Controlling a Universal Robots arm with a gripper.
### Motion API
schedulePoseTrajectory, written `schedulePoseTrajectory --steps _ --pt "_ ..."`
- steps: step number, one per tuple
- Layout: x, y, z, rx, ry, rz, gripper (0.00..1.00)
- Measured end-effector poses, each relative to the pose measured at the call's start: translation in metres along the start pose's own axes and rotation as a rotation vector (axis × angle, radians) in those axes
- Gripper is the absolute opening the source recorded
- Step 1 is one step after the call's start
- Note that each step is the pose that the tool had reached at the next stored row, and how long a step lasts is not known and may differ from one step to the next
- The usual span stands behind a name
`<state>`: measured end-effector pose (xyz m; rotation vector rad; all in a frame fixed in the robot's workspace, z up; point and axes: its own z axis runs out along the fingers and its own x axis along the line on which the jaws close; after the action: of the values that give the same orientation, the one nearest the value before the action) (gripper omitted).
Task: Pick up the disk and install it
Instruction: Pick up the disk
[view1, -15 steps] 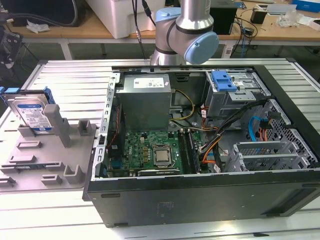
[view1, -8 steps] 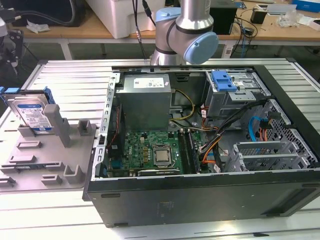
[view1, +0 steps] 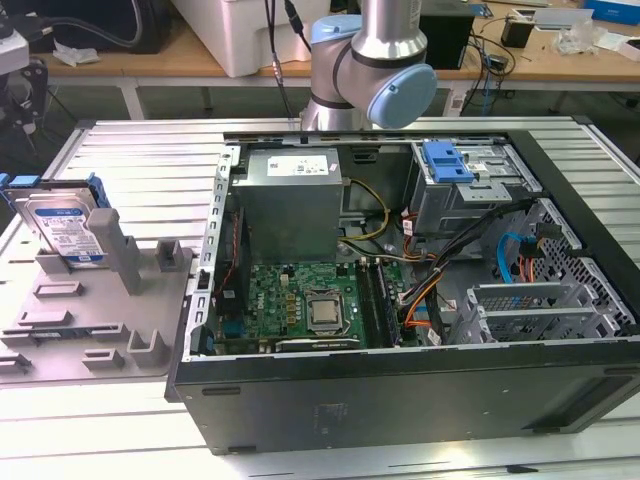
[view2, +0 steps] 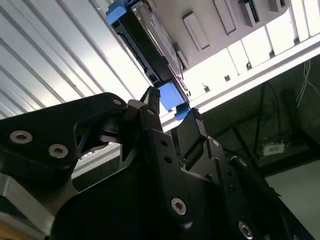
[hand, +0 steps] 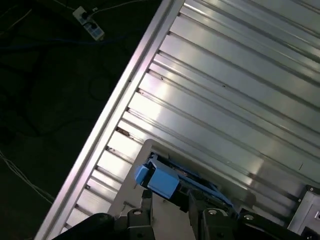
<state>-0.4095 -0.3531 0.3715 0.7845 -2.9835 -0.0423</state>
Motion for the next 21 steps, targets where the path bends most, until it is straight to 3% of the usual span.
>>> schedulePoseTrajectory --steps 10,17,21 --pt "-0.0001 0.0000 0.0014 0.0097 0.0084 -0.208 0.42" --pt "-0.0002 -0.0001 0.0033 0.0214 0.0187 -0.459 0.42" --pt "-0.0002 -0.0001 0.0039 0.0256 0.0222 -0.545 0.42"
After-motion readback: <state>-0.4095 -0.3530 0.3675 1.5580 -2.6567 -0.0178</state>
